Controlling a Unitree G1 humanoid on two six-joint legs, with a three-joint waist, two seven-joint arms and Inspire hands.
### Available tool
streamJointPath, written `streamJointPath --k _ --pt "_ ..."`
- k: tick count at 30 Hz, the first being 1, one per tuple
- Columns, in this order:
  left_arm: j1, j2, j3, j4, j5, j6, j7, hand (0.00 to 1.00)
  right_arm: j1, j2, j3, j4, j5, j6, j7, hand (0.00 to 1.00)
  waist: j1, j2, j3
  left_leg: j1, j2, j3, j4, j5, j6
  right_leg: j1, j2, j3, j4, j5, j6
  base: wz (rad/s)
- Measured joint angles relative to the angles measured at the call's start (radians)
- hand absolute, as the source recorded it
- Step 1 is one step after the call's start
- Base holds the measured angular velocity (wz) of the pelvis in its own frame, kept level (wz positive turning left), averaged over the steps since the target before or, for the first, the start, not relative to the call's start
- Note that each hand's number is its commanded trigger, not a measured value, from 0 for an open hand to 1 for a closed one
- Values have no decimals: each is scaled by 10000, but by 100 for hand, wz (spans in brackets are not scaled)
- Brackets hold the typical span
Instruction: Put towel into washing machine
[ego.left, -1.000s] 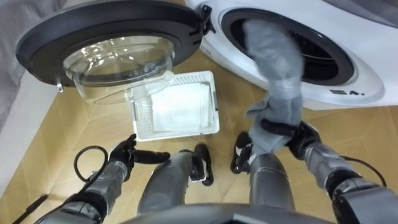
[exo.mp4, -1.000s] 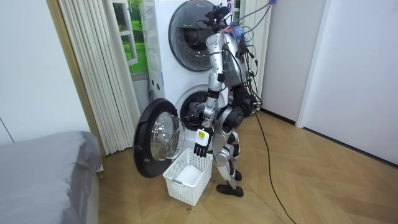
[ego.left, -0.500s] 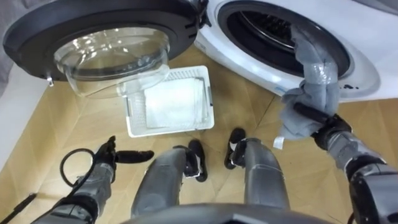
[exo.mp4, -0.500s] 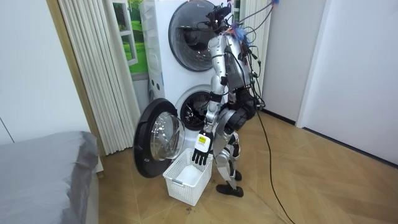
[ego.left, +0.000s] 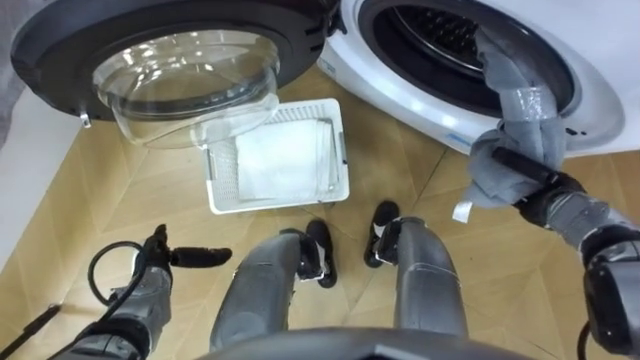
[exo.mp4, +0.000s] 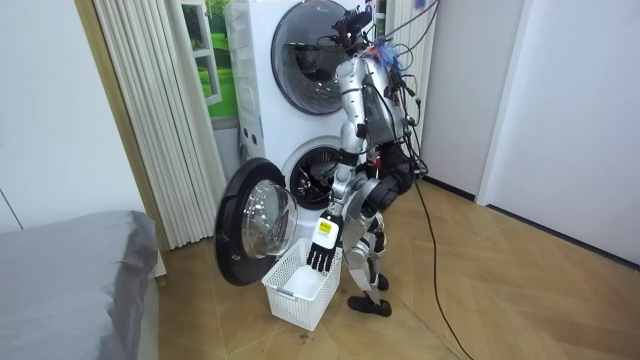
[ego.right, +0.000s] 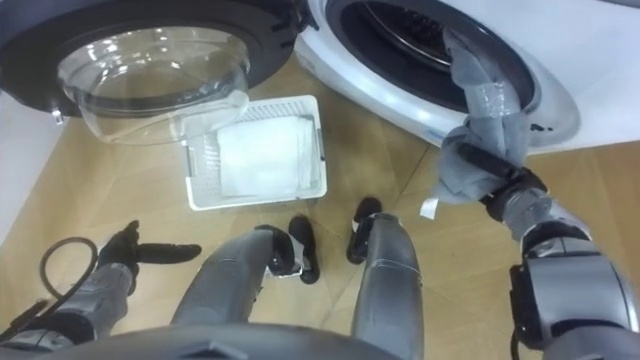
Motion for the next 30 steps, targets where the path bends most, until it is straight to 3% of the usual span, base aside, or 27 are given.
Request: streamJointPath --k 3,8,10,12,18,23,24,25,30 --pt "-1 93 14 -13 8 -12 151 0 -348 -269 138 -18 104 643 8 100 -68 -58 11 2 -32 119 -1 26 42 -85 -60 76 114 6 -6 -4" --pt "-32 313 -7 17 7 17 184 0 -594 -318 643 -151 601 958 116 100 -79 -285 71 -158 -29 212 93 41 68 -318 -62 161 197 54 -30 -5" --pt "123 393 91 -14 11 91 184 0 -599 -510 892 -1401 703 1643 121 100 -259 -326 84 -167 -23 232 77 43 73 -329 -56 166 154 88 -27 -7" --pt "149 376 385 -9 157 181 185 0 -764 -557 904 -1907 1025 1942 398 100 -327 -337 87 -172 -25 232 78 42 76 -330 -56 168 153 91 -24 0" --pt "138 362 355 -205 412 429 313 0 -2331 -602 889 -1594 2688 1992 744 100 -205 -328 80 -389 -132 234 96 79 125 -619 -159 219 330 74 32 5" --pt "90 361 354 -223 493 800 326 0 -2415 -600 883 -1593 3434 1993 807 100 -174 -327 80 -418 -158 233 158 61 161 -665 -217 231 508 56 56 1" --pt "33 360 353 -214 491 846 326 0 -2432 -601 883 -1594 3569 1993 807 69 -175 -327 80 -430 -158 233 180 57 168 -666 -220 237 520 56 57 0" --pt "-4 354 303 -214 488 855 327 0 -2460 -601 883 -1594 3746 1993 808 0 -173 -327 81 -447 -160 232 201 53 175 -676 -232 239 540 55 58 0" --pt "-66 330 -67 -262 477 932 404 0 -2555 -601 883 -1592 3814 1991 817 0 -144 -328 83 -529 -171 232 355 47 187 -746 -286 244 628 9 28 2"
